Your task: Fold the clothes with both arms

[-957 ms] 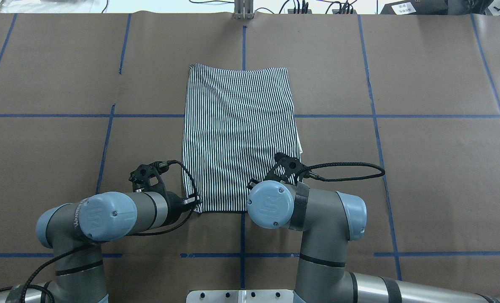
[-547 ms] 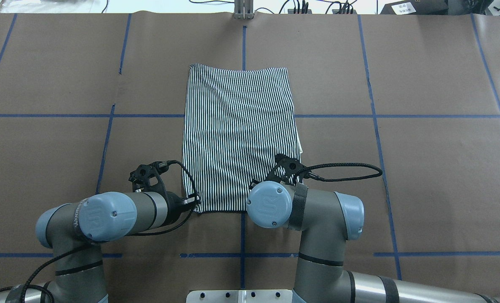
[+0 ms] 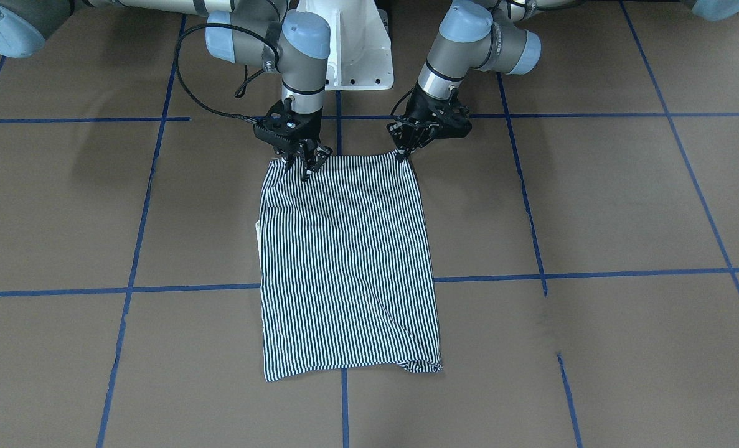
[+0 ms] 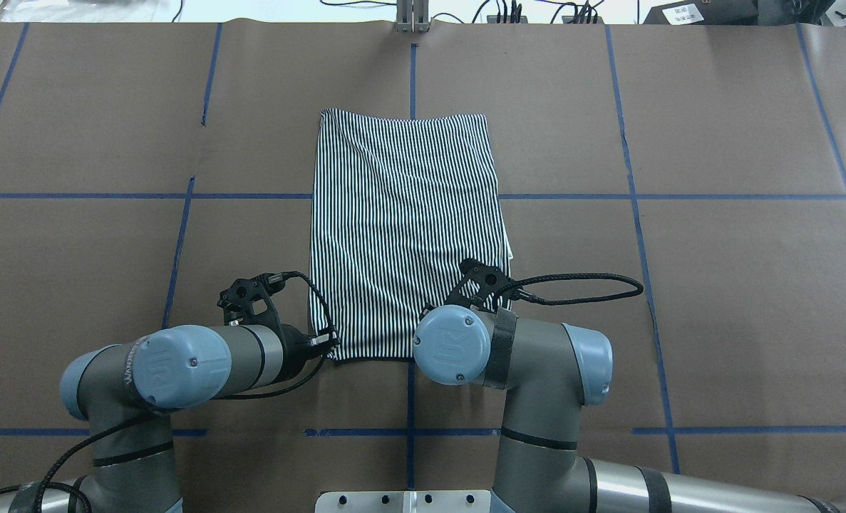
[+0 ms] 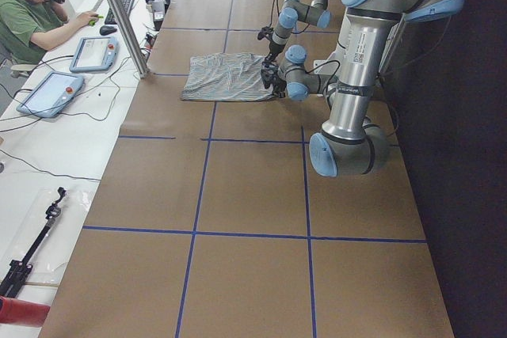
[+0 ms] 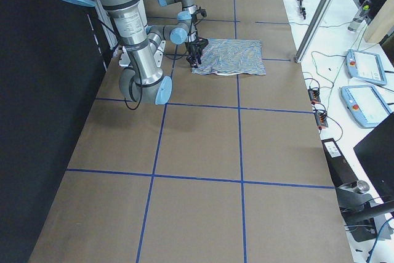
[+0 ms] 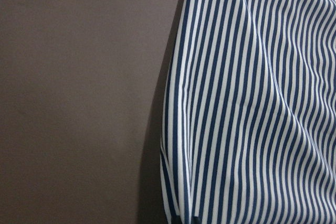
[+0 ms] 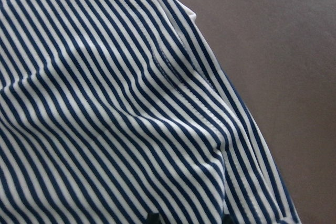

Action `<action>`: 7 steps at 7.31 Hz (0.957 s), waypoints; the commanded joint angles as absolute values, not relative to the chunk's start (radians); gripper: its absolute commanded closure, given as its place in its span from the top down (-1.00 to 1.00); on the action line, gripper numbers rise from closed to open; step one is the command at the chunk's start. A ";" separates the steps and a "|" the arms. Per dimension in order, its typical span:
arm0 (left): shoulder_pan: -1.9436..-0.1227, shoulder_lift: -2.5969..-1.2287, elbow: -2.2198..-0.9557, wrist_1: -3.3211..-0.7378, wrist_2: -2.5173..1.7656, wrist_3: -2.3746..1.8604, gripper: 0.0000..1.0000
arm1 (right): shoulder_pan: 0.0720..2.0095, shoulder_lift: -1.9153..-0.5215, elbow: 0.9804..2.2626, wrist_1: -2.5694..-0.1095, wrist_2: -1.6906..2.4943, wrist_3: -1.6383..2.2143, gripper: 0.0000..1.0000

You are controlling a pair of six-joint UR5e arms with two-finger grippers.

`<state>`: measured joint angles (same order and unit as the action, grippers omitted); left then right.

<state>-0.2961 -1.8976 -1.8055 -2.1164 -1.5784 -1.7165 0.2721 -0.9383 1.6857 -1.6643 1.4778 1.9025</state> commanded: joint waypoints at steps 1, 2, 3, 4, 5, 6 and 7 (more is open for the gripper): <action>-0.296 -1.899 -1.805 -2.115 -1.580 -1.717 -1.00 | 0.272 -0.936 1.689 -1.663 1.479 1.898 -1.00; -0.296 -1.899 -1.805 -2.115 -1.582 -1.717 -1.00 | 0.272 -0.937 1.690 -1.663 1.479 1.896 -1.00; -0.296 -1.899 -1.812 -2.115 -1.583 -1.717 -1.00 | 0.272 -0.939 1.692 -1.663 1.476 1.896 -1.00; -0.296 -1.898 -1.830 -2.111 -1.585 -1.715 -1.00 | 0.272 -0.939 1.697 -1.663 1.476 1.894 -1.00; -0.302 -1.887 -1.873 -2.103 -1.597 -1.671 -1.00 | 0.273 -0.940 1.709 -1.661 1.477 1.894 -1.00; -0.313 -1.882 -1.925 -2.062 -1.629 -1.646 -1.00 | 0.273 -0.956 1.762 -1.663 1.480 1.894 -1.00; -0.313 -1.875 -2.006 -1.974 -1.632 -1.644 -1.00 | 0.273 -0.977 1.848 -1.690 1.480 1.894 -1.00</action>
